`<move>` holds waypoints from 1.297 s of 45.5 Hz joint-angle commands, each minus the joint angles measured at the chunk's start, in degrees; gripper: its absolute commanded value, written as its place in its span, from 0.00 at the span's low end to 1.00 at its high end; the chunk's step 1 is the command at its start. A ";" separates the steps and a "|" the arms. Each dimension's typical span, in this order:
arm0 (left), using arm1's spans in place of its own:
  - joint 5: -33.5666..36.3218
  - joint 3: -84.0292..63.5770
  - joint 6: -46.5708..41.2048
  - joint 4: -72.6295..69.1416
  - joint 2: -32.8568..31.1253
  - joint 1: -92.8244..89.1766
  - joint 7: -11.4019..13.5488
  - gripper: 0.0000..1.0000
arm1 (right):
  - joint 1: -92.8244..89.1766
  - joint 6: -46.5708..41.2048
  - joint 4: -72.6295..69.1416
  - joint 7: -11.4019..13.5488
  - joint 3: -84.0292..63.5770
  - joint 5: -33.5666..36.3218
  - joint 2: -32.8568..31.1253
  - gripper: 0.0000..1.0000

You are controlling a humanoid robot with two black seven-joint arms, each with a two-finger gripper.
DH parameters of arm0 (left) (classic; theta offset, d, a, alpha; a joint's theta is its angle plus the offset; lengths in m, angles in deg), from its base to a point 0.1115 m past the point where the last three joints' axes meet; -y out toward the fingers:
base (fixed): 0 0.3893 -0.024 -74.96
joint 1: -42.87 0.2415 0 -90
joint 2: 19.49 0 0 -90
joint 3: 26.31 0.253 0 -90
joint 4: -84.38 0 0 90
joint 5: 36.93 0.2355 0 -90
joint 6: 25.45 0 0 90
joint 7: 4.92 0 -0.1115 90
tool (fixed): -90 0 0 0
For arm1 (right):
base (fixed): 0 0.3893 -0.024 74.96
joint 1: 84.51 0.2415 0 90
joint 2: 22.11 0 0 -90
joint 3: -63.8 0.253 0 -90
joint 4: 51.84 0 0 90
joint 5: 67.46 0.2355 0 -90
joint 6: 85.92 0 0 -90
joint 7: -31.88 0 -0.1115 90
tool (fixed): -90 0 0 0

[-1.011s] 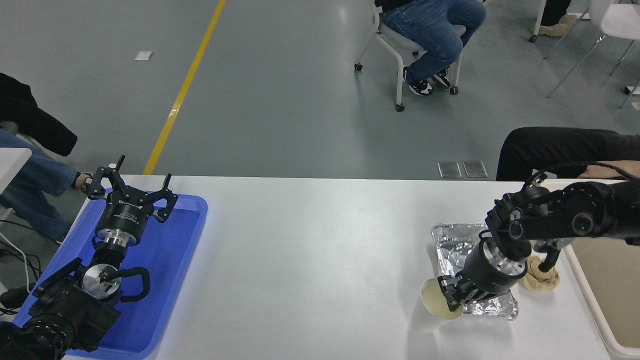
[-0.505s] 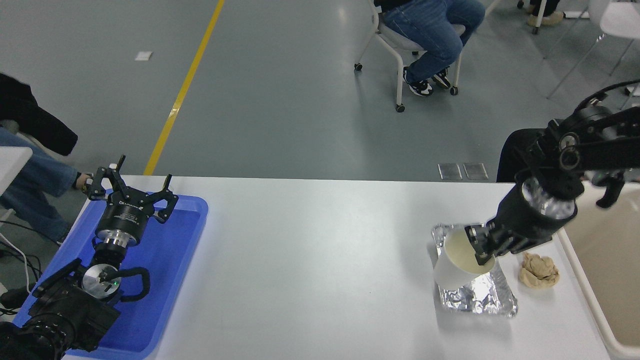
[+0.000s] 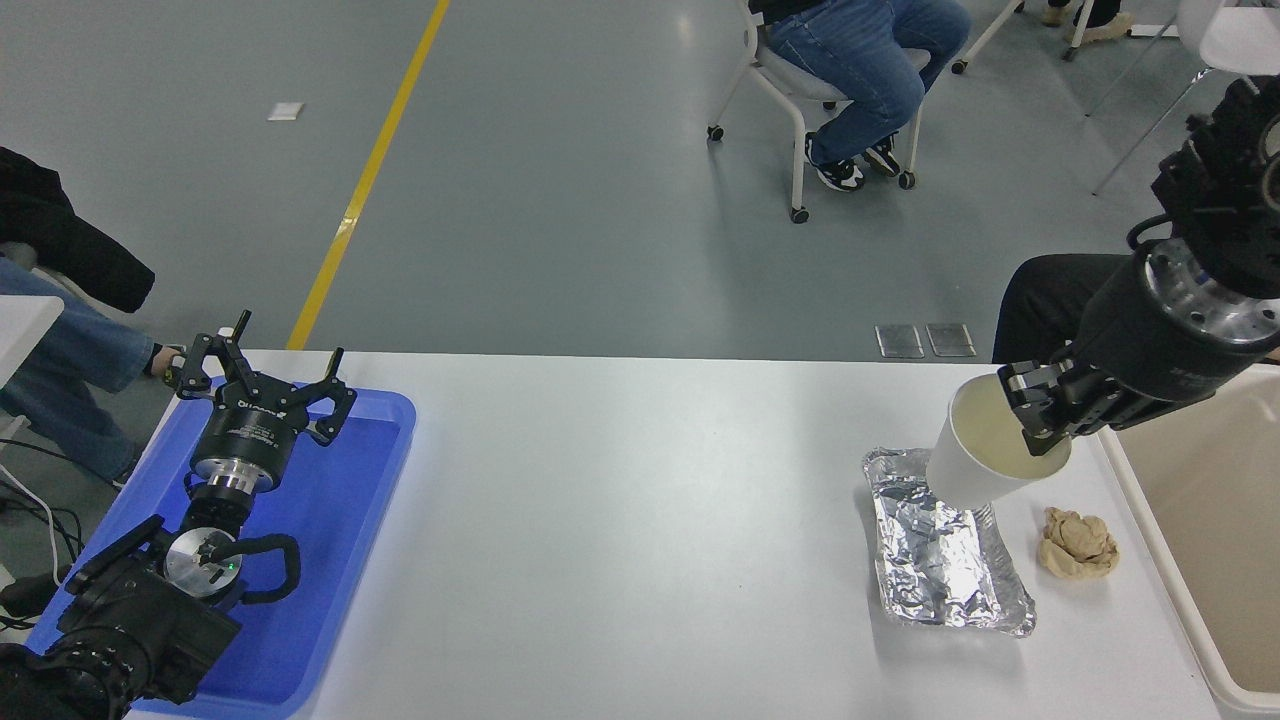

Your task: Pick up paper cup place in dustbin

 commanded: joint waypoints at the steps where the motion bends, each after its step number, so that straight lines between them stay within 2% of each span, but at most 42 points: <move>1: -0.04 0.00 0.00 0.00 0.00 0.00 0.00 1.00 | 2.17 -0.50 0.34 0.06 -4.64 -1.53 -0.21 0.00; 7: -0.04 0.00 0.00 0.00 -0.09 -0.09 0.00 1.00 | 1.99 -0.50 2.36 -0.03 -7.89 -3.55 -1.27 0.00; 14: -0.04 0.00 0.00 0.00 -0.09 -0.09 0.00 1.00 | 1.02 -0.50 5.61 -0.21 -10.61 -8.82 -6.10 0.00; 29: -0.04 0.00 0.00 0.00 0.00 -0.09 0.00 1.00 | -5.74 -0.32 15.89 -0.38 -11.14 -24.47 -22.53 0.00; 36: -0.04 0.09 0.00 -0.17 0.09 0.00 0.09 1.00 | -13.20 -0.06 25.64 -0.47 -6.76 -31.50 -30.62 0.00; 44: -0.04 0.09 0.00 0.00 0.09 0.00 0.09 1.00 | -25.77 0.73 35.75 -0.47 4.66 -33.88 -33.96 0.00; 59: -0.04 0.09 0.00 0.00 0.18 0.00 0.09 1.00 | -53.72 8.89 51.14 -0.65 26.55 -34.14 -33.00 0.00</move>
